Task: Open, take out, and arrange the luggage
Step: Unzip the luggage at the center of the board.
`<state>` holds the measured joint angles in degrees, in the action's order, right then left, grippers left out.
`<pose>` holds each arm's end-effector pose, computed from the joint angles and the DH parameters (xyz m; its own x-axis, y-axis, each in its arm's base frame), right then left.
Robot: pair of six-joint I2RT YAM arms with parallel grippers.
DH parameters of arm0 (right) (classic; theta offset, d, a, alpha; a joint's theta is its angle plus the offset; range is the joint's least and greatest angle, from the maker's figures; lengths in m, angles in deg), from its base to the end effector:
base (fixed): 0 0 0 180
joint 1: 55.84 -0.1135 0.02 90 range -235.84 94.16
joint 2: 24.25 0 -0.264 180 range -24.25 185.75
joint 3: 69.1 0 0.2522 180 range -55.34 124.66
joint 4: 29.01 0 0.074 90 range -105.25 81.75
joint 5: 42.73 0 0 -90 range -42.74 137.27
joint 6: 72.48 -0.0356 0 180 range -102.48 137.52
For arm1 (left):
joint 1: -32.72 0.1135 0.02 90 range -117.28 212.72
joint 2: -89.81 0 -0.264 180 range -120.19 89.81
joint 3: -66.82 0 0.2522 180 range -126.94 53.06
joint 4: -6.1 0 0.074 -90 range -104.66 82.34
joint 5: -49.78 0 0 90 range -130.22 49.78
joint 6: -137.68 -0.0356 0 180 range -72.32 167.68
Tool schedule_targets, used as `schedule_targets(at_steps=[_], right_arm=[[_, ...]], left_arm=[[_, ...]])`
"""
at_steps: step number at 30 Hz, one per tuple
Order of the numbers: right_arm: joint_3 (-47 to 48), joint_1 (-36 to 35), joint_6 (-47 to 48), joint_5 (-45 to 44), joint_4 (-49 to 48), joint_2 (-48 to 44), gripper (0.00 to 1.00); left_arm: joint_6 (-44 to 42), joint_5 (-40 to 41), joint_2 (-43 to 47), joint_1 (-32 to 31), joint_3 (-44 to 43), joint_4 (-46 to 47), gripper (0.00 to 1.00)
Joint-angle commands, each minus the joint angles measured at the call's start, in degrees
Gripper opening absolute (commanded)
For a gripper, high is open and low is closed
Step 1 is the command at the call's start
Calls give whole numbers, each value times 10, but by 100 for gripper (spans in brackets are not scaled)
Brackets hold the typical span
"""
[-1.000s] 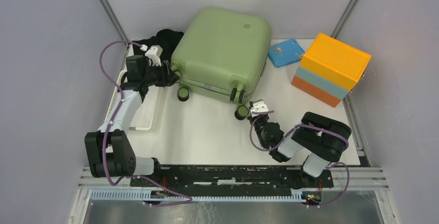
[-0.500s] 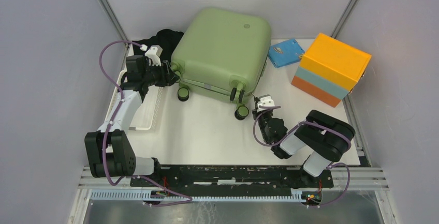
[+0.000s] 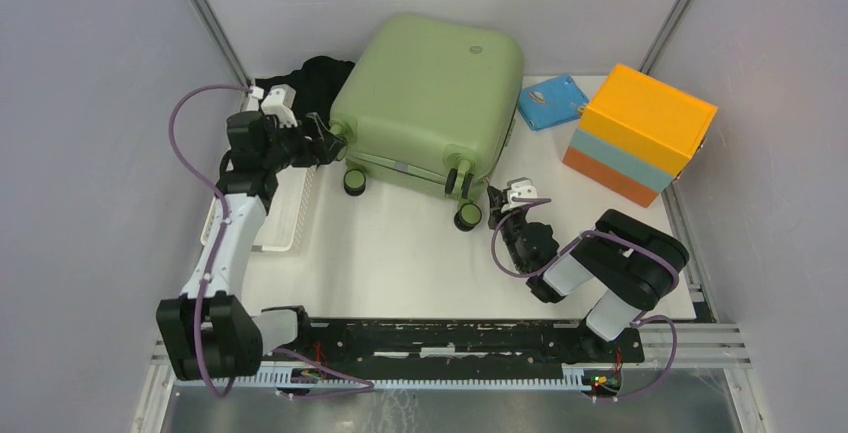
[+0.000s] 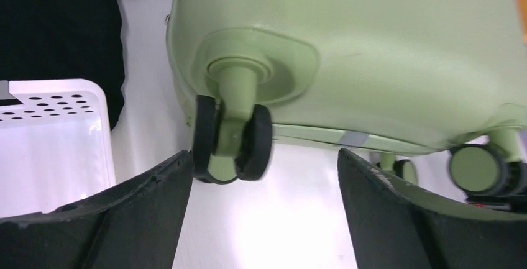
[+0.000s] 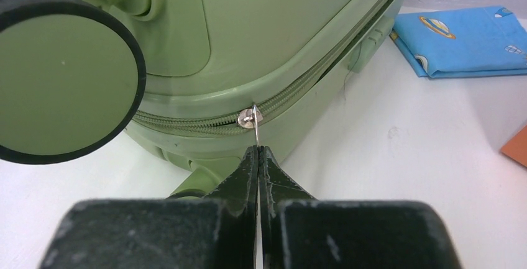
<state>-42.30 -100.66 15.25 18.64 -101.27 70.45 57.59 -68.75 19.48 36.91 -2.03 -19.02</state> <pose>0.1833 0.1581 0.1509 0.0428 0.0915 -0.9949 -0.2817 0.9565 0.0759 0.2779 0.0033 0.3084 -0.5022 -0.1884 -0.8440 0.2795 0.8883 -0.3646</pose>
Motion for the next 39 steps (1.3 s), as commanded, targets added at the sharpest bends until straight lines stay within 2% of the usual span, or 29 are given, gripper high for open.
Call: schedule_targets(at_steps=[1, 2, 5, 9, 11, 13, 18, 20, 25, 29, 39], right_arm=[[9, 13, -18, 1, -124, -11, 0], [8, 13, -17, 5, -124, -13, 0], [5, 14, -18, 15, -123, -14, 0], [1, 15, -23, 24, -134, -9, 0], [-1, 16, -24, 37, -130, -14, 0], [-2, 17, -23, 47, -126, -18, 0], [-13, 17, -37, 61, -136, -17, 0], [-16, 17, -36, 67, -144, -14, 0], [-14, 17, -28, 85, -127, -23, 0], [-17, 18, -26, 88, -127, -24, 0], [-29, 20, -30, 100, -118, -37, 0]], left_arm=[[75, 1, 74, 3, 12, 27, 97], [84, 2, 85, 3, 13, 21, 100], [123, -18, 114, 3, 20, 5, 100], [200, -131, 129, 2, 38, 8, 99], [237, -158, 148, -15, 53, 29, 96], [234, -96, 180, -84, 57, 28, 96], [165, 163, 193, -320, 23, -33, 95], [164, 224, 183, -386, 27, -30, 95], [164, 318, 141, -498, 22, 1, 94], [162, 352, 118, -542, 22, 46, 94], [169, 354, 113, -545, 48, 132, 96]])
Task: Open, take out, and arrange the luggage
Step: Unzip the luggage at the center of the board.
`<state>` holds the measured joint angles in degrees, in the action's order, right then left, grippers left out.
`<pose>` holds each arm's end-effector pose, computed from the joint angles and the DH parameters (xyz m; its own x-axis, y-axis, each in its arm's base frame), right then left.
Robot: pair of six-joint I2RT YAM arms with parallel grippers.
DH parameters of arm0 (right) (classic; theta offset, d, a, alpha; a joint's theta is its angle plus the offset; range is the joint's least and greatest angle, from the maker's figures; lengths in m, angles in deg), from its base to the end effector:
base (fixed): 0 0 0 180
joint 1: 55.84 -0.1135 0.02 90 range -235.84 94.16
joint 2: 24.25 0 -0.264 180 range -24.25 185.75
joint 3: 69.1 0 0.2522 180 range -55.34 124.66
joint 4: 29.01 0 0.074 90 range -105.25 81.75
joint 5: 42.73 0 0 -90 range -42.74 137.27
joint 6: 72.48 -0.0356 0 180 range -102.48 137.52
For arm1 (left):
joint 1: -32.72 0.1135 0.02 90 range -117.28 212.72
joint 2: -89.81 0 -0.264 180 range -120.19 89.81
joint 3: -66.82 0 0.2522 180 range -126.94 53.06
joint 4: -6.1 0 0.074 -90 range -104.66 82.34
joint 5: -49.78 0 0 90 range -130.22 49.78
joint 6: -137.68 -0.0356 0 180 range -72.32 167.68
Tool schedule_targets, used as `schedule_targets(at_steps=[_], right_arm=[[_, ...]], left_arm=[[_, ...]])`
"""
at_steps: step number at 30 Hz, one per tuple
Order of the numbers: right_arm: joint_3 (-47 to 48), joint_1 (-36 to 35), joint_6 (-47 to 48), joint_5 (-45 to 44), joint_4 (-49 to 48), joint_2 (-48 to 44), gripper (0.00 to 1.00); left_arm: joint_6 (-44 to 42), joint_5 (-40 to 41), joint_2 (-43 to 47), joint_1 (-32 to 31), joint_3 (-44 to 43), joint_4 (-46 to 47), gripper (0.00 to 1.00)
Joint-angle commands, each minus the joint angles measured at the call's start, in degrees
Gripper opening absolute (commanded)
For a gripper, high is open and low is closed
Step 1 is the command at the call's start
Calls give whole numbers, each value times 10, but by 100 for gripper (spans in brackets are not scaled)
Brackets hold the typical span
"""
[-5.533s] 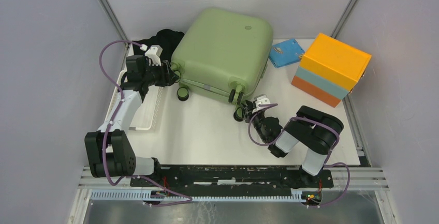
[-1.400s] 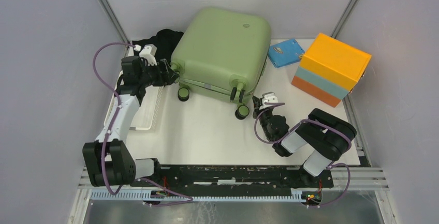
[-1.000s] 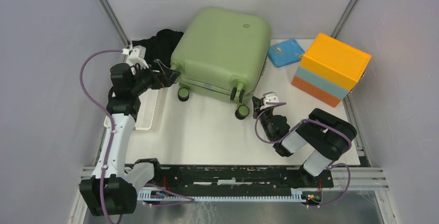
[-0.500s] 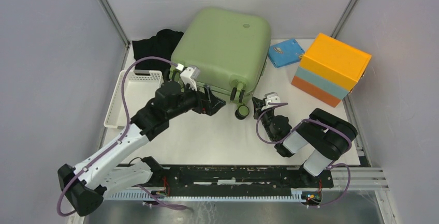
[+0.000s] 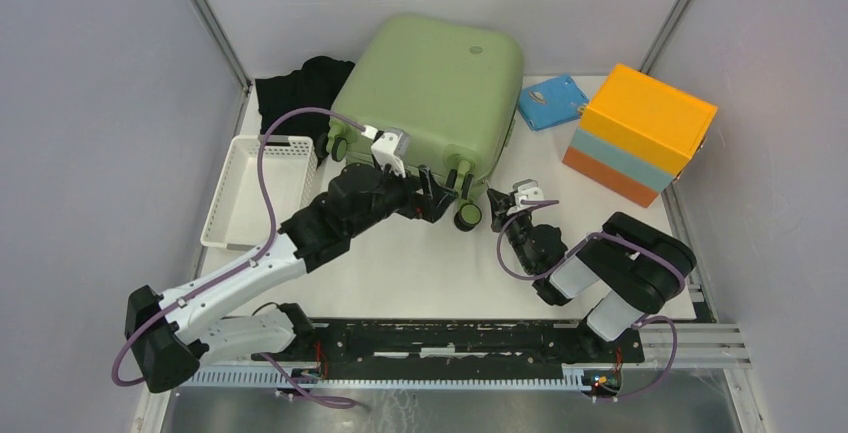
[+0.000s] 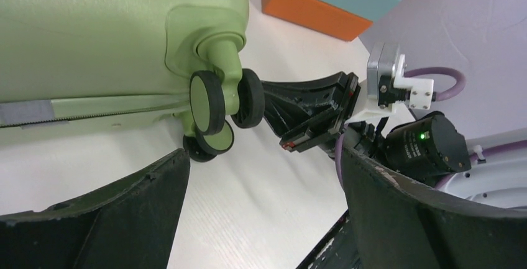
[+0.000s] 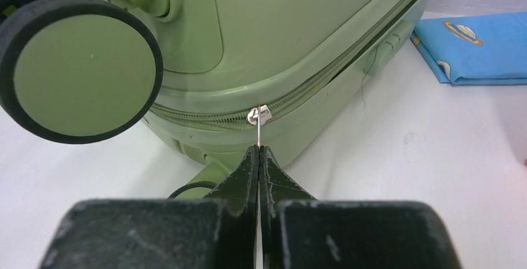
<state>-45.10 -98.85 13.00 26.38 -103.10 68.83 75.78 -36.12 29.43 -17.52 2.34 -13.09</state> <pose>0.1776 0.1483 0.1509 0.0339 0.1323 -0.9906 -0.3814 0.9179 0.1095 0.1598 -0.1881 0.3325 -0.4872 -0.1489 -0.8605 0.5590 0.7038 -0.4384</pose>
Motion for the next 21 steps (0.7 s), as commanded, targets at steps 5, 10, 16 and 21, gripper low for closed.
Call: schedule_targets(at_steps=[5, 10, 16, 21], right_arm=[[8, 1, 3, 29, -66, -41, 0], [20, 2, 7, 39, -45, -49, 0], [16, 2, 7, 35, -42, -49, 0], [23, 2, 1, 38, -39, -42, 0]], left_arm=[[18, 65, 40, 0, 28, 92, 100], [21, 45, 22, 0, 2, 51, 100], [28, 106, -23, -19, -33, -12, 98], [14, 195, -60, -59, -64, -37, 98]])
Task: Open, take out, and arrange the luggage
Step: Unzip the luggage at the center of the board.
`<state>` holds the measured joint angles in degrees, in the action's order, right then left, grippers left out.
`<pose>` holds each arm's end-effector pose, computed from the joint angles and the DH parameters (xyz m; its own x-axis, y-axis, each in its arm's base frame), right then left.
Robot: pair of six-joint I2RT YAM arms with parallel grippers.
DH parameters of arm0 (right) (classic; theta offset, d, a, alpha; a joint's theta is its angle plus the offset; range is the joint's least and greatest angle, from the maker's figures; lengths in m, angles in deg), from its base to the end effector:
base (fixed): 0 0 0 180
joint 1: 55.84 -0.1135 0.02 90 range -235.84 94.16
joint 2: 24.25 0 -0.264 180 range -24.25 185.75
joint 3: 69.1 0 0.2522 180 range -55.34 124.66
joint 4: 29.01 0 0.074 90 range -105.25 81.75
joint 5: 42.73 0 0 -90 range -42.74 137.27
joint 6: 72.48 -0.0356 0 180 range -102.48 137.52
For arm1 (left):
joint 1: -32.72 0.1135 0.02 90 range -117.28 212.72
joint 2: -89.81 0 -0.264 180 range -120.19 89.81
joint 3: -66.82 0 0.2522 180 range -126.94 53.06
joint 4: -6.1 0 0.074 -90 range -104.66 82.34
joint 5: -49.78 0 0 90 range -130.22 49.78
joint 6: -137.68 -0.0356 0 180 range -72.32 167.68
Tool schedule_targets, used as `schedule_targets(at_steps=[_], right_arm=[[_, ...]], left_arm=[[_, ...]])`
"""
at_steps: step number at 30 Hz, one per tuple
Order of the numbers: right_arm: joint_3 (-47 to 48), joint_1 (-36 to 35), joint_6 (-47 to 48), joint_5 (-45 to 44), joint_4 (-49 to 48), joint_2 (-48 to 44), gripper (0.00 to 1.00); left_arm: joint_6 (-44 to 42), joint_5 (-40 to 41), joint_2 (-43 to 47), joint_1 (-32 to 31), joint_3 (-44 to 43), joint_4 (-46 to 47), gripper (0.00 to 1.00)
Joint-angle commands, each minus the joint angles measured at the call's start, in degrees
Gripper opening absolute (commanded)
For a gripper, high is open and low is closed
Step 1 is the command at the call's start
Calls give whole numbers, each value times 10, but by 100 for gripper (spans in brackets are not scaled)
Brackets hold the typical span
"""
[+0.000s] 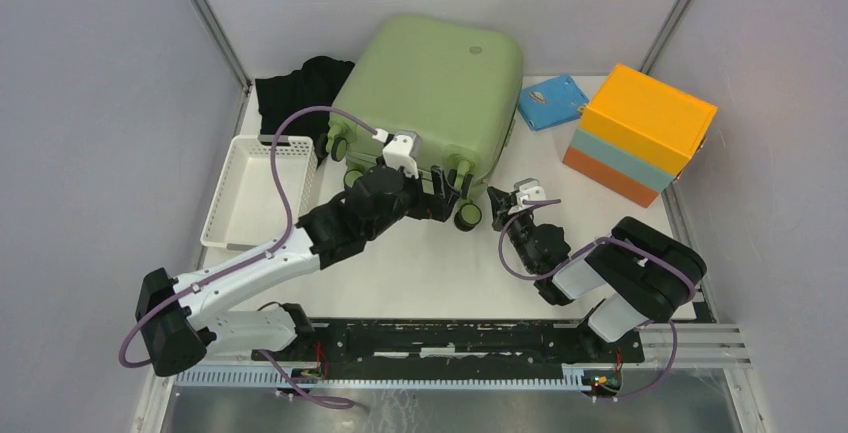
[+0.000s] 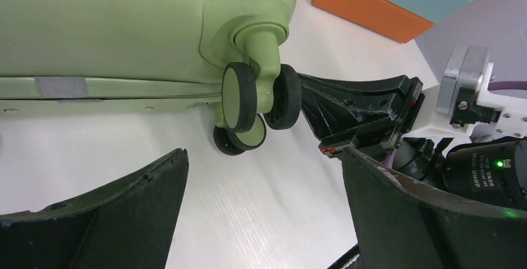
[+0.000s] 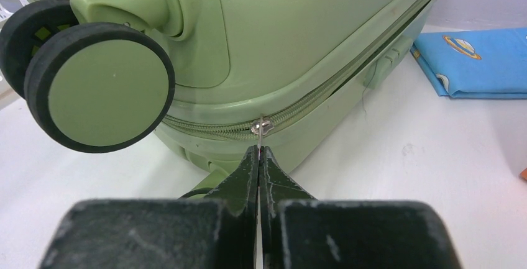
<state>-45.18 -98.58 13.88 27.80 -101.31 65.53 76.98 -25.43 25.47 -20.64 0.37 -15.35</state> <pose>0.1762 0.1467 0.1594 0.0570 0.1342 -0.9893 -0.4010 0.9105 0.1004 0.1625 -0.2032 0.3248 -0.4817 -0.1452 -0.8642 0.4545 0.8018 -0.3880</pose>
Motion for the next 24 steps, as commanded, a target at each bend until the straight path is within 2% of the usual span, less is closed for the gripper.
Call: schedule_targets(at_steps=[1, 5, 14, 20, 22, 24], right_arm=[[25, -1, -7, 24, -55, -9, 0], [25, -1, -10, 25, -58, -3, 0], [22, -2, -11, 25, -60, 0, 0], [21, -1, -8, 29, -57, -5, 0], [19, 0, -4, 27, -58, -6, 0], [13, -1, -4, 25, -65, -6, 0]], left_arm=[[2, 107, -33, -37, -52, -18, 98], [14, 169, -95, -58, -90, -49, 98], [30, 207, -194, -66, -157, -74, 94], [22, 220, -251, -65, -197, -93, 71], [9, 212, -258, -65, -203, -92, 55], [-4, 204, -261, -66, -203, -94, 44]])
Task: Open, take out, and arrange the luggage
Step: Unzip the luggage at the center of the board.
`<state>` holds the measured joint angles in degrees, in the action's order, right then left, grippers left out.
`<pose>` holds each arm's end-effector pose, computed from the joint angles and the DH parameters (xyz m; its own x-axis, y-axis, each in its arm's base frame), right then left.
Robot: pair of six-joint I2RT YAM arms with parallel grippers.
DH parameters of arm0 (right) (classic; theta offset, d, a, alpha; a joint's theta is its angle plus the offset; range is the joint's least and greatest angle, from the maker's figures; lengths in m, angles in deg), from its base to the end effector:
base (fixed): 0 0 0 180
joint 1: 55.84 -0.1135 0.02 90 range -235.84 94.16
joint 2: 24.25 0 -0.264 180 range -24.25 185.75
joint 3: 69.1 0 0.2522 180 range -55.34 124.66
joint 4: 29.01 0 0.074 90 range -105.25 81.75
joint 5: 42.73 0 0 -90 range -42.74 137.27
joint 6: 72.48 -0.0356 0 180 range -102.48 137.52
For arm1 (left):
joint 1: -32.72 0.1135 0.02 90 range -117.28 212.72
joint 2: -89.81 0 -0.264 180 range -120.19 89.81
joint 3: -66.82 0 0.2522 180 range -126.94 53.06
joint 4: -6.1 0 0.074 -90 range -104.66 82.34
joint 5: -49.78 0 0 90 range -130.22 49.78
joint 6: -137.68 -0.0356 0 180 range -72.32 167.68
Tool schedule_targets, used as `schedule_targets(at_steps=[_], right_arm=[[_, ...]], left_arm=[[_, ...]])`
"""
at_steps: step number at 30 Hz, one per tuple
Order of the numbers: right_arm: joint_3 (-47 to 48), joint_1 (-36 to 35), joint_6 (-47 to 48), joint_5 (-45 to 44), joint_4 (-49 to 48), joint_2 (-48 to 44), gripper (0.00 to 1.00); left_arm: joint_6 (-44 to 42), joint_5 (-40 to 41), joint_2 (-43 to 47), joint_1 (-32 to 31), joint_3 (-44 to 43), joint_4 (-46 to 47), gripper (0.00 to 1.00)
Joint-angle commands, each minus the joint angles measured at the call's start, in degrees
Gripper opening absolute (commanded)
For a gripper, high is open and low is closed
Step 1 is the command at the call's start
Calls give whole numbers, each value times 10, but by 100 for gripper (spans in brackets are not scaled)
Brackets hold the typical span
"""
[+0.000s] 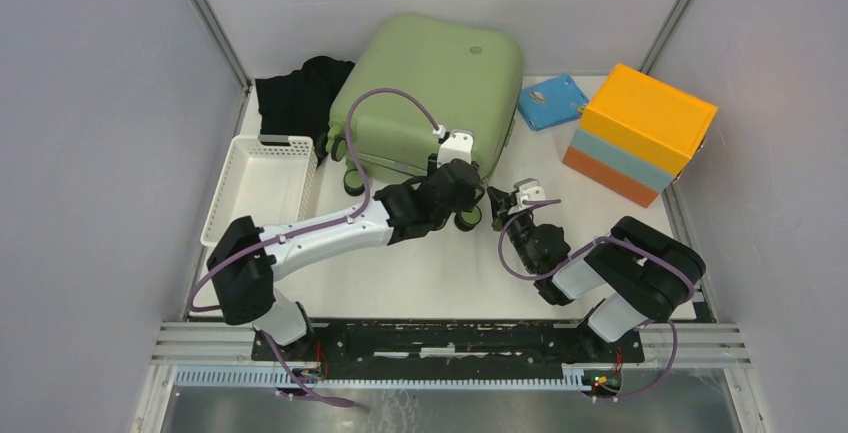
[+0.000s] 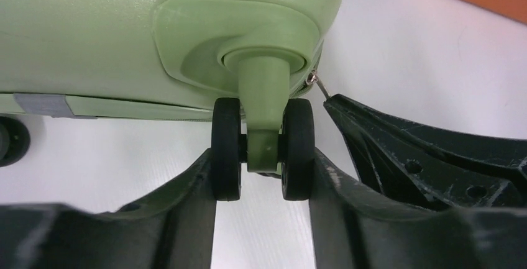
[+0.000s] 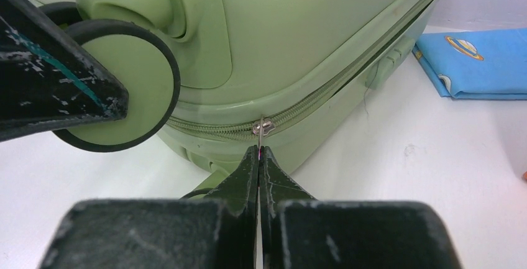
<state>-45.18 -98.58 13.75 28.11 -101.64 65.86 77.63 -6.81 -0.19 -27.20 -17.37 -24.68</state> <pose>0.1763 0.1470 0.1588 0.0558 0.1361 -0.9891 -0.4061 0.9081 0.1021 0.1945 -0.2967 0.2901 -0.5089 0.0471 -0.8596 0.2847 0.9515 -0.1165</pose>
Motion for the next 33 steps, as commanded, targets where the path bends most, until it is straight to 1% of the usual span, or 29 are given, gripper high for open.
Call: schedule_targets(at_steps=[1, 3, 6, 9, 11, 15, 24, 33], right_arm=[[11, -1, -3, 20, -66, -7, 0], [4, -1, -6, 16, -73, -5, 0], [-4, -1, 0, 8, -73, -5, 0], [-9, 0, 11, 4, -62, -9, 0], [-10, 0, 15, 1, -53, -12, 0], [-13, -1, 19, -1, -46, -12, 0], [-26, -1, 18, -1, -44, -13, 0], [-30, -2, 23, 12, -47, 1, 0]], left_arm=[[-16, 16, -4, 0, -24, -3, 38], [-28, 15, 2, 1, -19, -9, 26], [-49, 15, 17, 1, -7, -13, 15], [-71, 19, 38, 1, 5, -22, 6], [-83, 21, 56, 1, 17, -29, 3], [-105, 7, 96, 1, 42, -32, 2], [-155, -59, 192, 1, 90, -45, 2], [-181, -92, 249, 1, 119, -83, 2]])
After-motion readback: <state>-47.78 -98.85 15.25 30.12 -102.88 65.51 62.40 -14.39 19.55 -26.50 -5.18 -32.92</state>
